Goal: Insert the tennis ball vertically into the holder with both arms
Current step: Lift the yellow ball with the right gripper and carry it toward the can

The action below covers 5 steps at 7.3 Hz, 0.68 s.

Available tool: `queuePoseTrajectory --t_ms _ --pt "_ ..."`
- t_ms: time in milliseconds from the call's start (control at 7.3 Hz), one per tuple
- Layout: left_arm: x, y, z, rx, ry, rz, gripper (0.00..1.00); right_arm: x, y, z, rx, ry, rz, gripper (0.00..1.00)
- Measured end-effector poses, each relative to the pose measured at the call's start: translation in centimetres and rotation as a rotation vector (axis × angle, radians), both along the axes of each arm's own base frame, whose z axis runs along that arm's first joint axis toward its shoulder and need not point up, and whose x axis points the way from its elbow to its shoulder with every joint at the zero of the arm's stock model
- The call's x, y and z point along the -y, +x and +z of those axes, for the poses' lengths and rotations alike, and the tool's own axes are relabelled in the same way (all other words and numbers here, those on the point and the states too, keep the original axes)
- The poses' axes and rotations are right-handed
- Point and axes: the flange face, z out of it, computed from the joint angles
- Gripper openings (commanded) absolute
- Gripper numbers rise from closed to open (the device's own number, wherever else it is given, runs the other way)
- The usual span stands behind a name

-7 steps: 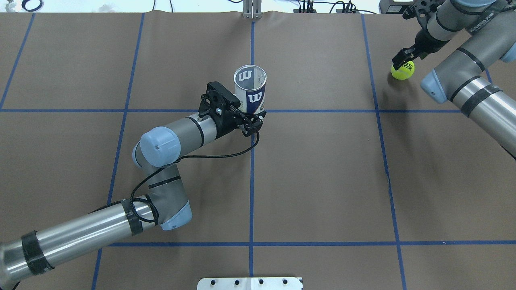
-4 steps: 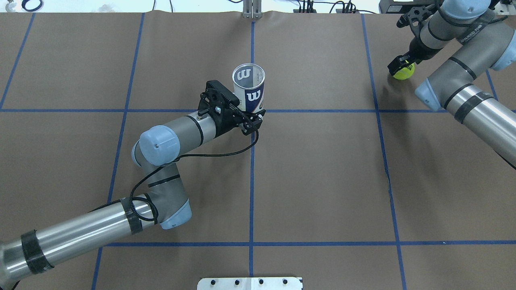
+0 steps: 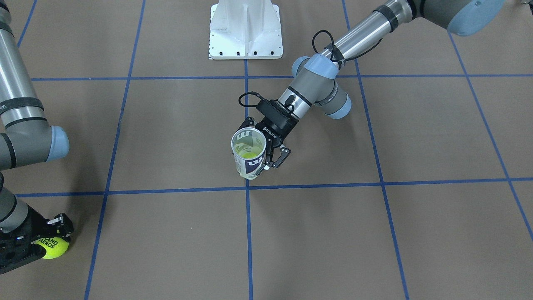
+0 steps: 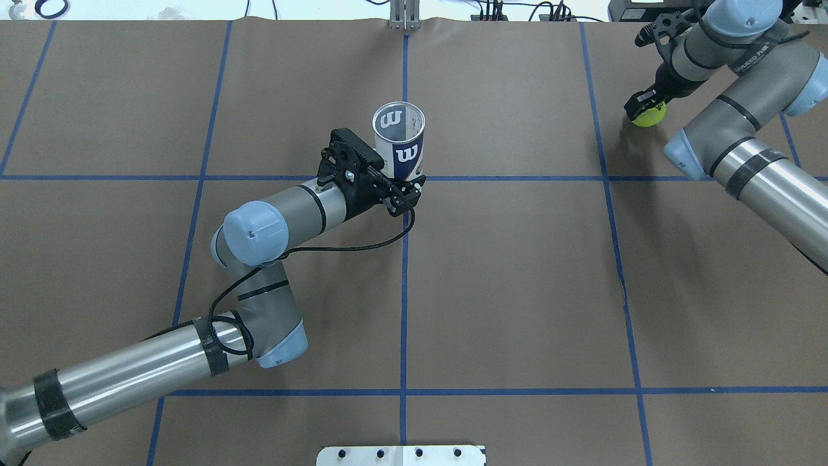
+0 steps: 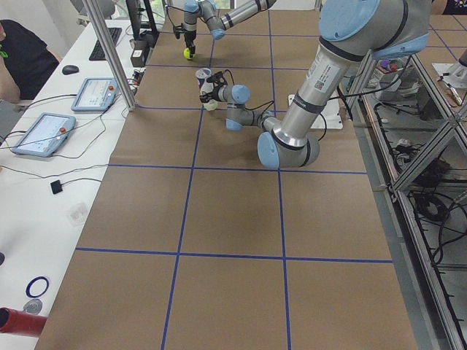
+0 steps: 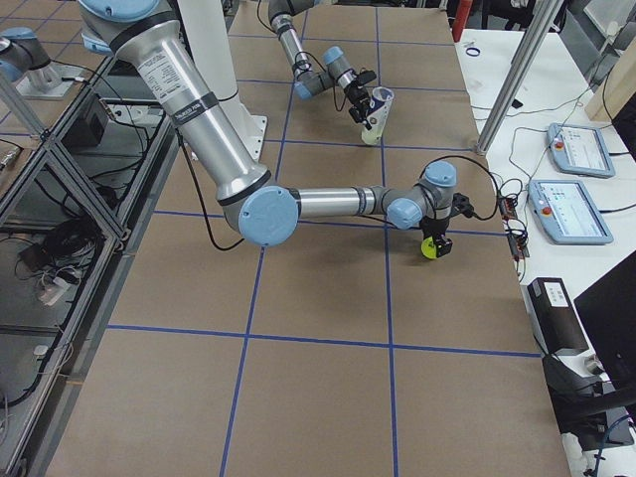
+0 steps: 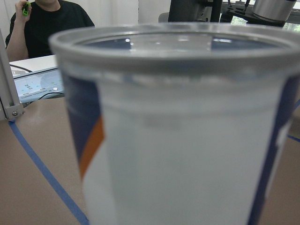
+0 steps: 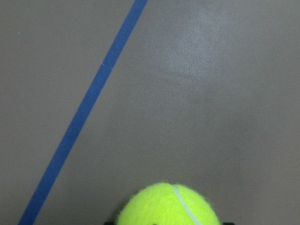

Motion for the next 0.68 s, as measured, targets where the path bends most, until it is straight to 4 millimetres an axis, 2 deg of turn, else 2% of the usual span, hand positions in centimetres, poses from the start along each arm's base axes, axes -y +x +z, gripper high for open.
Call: queuePoseTrajectory --t_ms 137,274,411,685 --pt "0.0 0.0 0.0 0.000 0.000 0.000 0.84 0.3 0.6 -1.1 0.023 0.004 0.008 0.00" --pt "0.0 0.0 0.0 0.000 0.000 0.000 0.84 0.5 1.7 -3.1 0.075 -0.006 0.021 0.00" --pt "0.0 0.0 0.0 0.000 0.000 0.000 0.84 0.4 2.6 -6.0 0.139 -0.040 0.039 0.00" --pt "-0.1 0.1 0.3 0.004 -0.002 0.002 0.84 -0.4 2.8 -13.5 0.266 -0.175 0.123 0.00"
